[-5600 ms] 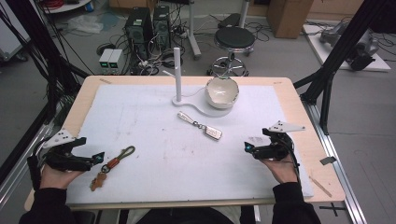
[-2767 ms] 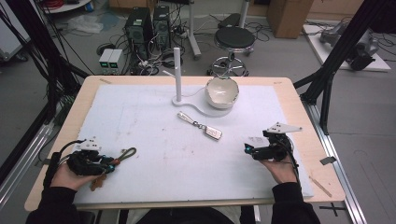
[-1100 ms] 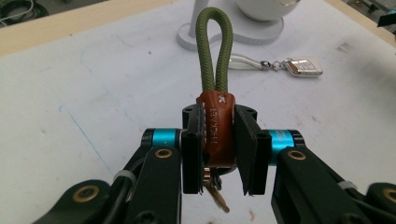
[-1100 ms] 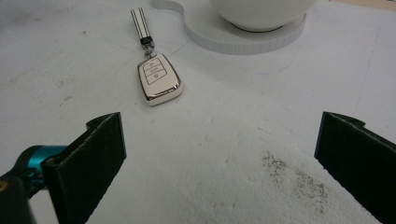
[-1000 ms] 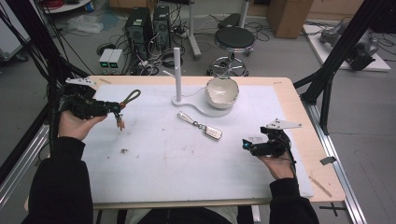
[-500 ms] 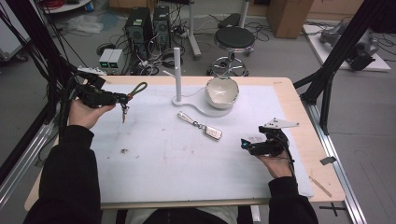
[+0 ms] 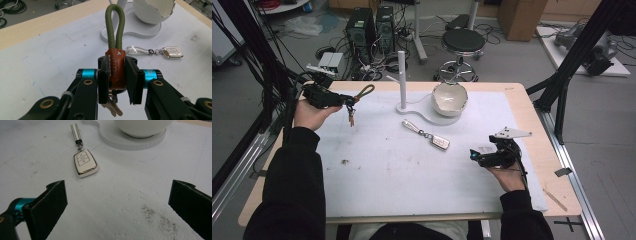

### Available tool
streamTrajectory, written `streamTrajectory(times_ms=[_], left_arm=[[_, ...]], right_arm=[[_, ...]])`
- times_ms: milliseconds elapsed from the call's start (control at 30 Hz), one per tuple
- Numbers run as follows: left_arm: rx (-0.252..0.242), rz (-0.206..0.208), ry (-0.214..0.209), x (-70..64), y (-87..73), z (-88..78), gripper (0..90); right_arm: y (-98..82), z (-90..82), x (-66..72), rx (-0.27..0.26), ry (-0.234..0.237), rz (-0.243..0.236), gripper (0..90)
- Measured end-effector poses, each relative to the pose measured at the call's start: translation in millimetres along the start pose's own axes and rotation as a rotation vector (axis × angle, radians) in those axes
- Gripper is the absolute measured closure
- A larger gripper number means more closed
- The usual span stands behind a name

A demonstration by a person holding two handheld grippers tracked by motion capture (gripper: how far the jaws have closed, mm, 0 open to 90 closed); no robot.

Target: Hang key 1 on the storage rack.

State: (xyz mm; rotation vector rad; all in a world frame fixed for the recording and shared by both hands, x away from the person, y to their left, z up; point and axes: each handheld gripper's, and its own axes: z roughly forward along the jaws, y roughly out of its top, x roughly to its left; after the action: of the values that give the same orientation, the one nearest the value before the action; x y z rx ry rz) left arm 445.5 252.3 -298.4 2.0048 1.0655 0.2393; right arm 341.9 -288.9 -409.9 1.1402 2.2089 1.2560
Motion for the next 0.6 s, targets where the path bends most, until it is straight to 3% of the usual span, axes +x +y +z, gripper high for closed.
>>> streamTrajectory(times_ms=[100, 300, 600], left_arm=[[-0.011, -0.012, -0.012, 2.8, 2.2, 2.1, 73.9], [0.017, -0.001, 0.042, 5.2, 15.3, 5.8, 73.9], [0.010, 0.004, 0.044, 2.2, 37.8, 14.3, 74.0]], right_arm=[[0.3, 0.3, 0.9, 0.003, -0.001, -0.006, 0.9], [0.2, 0.6, 1.5, 0.008, -0.005, -0.009, 0.9], [0.3, 1.0, 1.2, 0.008, -0.003, -0.003, 0.9]])
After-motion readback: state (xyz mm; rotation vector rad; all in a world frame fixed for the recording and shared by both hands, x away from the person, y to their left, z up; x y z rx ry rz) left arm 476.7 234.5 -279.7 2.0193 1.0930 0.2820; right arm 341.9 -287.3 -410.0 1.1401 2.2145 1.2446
